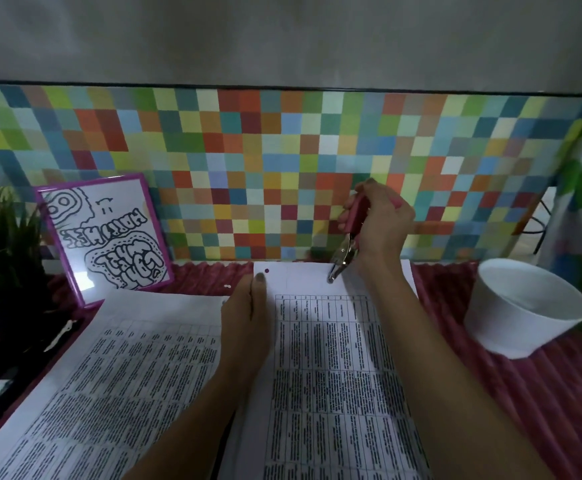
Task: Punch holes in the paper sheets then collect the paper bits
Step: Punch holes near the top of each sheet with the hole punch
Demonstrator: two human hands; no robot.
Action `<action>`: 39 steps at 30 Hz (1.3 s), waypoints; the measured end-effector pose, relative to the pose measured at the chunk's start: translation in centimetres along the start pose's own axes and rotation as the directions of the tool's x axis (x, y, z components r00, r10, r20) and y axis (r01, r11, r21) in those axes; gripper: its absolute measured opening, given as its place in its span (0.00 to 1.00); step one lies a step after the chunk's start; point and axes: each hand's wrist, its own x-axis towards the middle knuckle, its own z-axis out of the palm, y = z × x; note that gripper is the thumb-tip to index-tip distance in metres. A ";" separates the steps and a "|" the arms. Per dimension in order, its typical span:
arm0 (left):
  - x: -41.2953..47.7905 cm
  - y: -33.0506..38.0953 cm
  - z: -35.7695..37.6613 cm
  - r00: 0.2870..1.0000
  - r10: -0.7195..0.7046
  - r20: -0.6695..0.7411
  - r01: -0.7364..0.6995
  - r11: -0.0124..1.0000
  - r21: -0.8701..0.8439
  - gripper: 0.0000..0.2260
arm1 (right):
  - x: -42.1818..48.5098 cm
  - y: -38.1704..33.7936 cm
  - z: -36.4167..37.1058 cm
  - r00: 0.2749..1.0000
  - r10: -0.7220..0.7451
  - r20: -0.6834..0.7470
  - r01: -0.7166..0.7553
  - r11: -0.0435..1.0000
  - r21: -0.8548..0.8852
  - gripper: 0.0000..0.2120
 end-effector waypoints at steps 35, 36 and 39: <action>0.1 -0.4 -0.2 0.992 0.030 0.120 -0.013 0.990 -0.140 0.13 | 0.6 -1.7 -1.3 0.931 0.310 0.195 -0.258 0.933 -0.249 0.15; 0.0 -0.4 -0.2 0.992 0.032 0.123 -0.015 0.990 -0.140 0.13 | 0.5 -1.8 -1.6 0.927 0.315 0.205 -0.263 0.933 -0.245 0.16; -0.2 0.2 -0.3 0.990 0.049 0.130 -0.031 0.990 -0.136 0.14 | 0.4 -2.2 -2.5 0.927 0.330 0.180 -0.304 0.940 -0.156 0.17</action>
